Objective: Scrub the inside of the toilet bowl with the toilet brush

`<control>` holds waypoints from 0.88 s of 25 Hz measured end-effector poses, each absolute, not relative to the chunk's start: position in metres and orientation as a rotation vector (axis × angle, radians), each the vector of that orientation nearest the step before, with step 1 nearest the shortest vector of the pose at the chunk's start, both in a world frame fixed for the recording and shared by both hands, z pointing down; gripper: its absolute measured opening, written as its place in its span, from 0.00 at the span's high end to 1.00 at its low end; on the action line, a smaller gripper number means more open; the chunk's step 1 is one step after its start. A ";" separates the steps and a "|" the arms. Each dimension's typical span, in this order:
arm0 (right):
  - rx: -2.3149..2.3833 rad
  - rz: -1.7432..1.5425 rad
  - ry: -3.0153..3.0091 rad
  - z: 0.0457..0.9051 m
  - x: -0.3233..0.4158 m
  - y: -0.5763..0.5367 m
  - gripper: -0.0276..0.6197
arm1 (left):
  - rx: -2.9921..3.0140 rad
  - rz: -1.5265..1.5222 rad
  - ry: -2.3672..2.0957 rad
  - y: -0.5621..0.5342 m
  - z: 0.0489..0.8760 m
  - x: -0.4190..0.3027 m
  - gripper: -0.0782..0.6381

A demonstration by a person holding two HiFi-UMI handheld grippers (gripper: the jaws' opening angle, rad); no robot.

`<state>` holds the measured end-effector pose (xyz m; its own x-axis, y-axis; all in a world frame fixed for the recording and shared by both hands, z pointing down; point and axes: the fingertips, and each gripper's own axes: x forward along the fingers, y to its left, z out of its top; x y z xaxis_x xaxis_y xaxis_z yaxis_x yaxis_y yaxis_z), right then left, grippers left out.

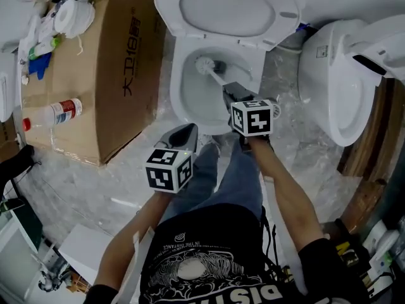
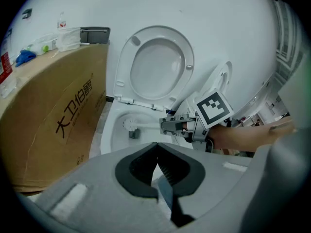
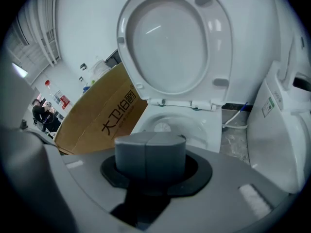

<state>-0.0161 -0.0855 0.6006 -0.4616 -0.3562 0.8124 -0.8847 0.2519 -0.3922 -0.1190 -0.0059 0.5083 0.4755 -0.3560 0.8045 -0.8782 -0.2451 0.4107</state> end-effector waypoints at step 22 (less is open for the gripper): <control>1.288 1.211 -1.754 0.594 0.073 0.006 0.73 | 1.910 0.710 -0.930 -0.002 0.513 -0.086 0.90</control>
